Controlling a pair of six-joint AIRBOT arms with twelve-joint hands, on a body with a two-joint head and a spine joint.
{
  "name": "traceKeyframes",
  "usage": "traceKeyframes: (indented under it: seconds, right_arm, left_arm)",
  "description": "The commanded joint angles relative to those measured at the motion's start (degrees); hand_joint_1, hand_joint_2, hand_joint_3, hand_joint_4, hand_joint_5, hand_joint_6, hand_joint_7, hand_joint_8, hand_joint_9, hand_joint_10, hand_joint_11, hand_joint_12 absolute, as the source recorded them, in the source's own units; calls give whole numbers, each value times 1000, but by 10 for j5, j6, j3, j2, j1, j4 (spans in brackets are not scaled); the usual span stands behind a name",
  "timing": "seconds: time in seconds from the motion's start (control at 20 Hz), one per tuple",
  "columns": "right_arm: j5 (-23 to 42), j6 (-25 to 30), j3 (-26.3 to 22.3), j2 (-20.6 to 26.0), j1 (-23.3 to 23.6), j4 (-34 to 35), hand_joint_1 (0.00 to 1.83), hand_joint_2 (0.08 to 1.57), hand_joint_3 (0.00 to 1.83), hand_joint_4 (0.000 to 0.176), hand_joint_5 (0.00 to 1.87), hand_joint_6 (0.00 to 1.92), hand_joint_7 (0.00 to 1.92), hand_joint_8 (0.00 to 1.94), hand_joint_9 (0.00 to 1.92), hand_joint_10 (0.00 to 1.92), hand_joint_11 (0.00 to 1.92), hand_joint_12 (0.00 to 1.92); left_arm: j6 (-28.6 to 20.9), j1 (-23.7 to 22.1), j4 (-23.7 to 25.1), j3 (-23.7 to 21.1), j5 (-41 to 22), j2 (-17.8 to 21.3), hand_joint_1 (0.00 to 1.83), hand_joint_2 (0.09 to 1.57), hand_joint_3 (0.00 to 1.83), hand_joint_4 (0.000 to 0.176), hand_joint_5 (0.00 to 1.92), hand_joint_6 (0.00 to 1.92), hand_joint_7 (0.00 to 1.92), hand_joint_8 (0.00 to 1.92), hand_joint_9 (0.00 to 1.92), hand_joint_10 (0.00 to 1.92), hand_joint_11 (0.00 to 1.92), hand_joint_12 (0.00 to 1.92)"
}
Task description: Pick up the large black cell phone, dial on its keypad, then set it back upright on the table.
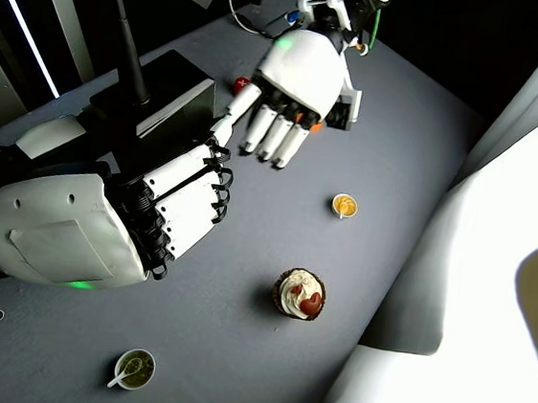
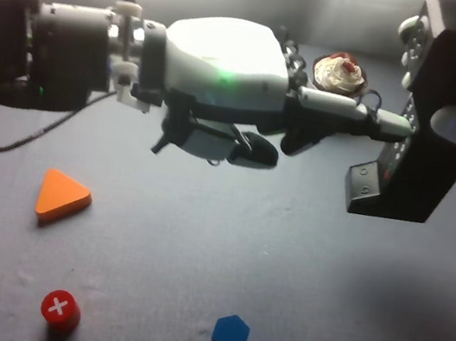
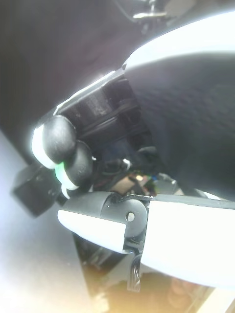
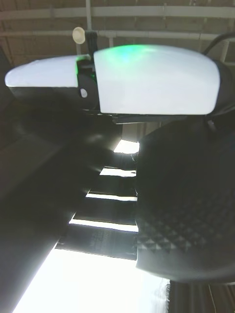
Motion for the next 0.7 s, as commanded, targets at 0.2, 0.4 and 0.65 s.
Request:
traceKeyframes:
  seconds: [0.2, 0.4, 0.65]
  right_arm:
    - [79, 13, -1, 6, 7, 27, 1379, 1102, 0, 0, 1076, 630, 923, 1070, 943, 1262, 909, 1209]
    - [79, 11, 15, -2, 7, 40, 1377, 1113, 1, 0, 1040, 652, 899, 1122, 933, 1290, 950, 1155]
    - [93, 29, 31, -12, 7, 59, 1375, 1117, 1, 0, 1001, 754, 892, 1124, 939, 1270, 958, 1119]
  left_arm:
    - [-2, -24, -38, -20, -28, -11, 1296, 1294, 2, 139, 0, 0, 633, 1617, 853, 1921, 724, 1921]
    - [-17, -22, -31, -12, -43, 23, 1299, 1292, 1, 138, 0, 0, 636, 1610, 807, 1921, 798, 1921]
    - [-159, -4, 2, 34, -166, 72, 1294, 1297, 3, 133, 0, 0, 627, 1619, 807, 1921, 732, 1921]
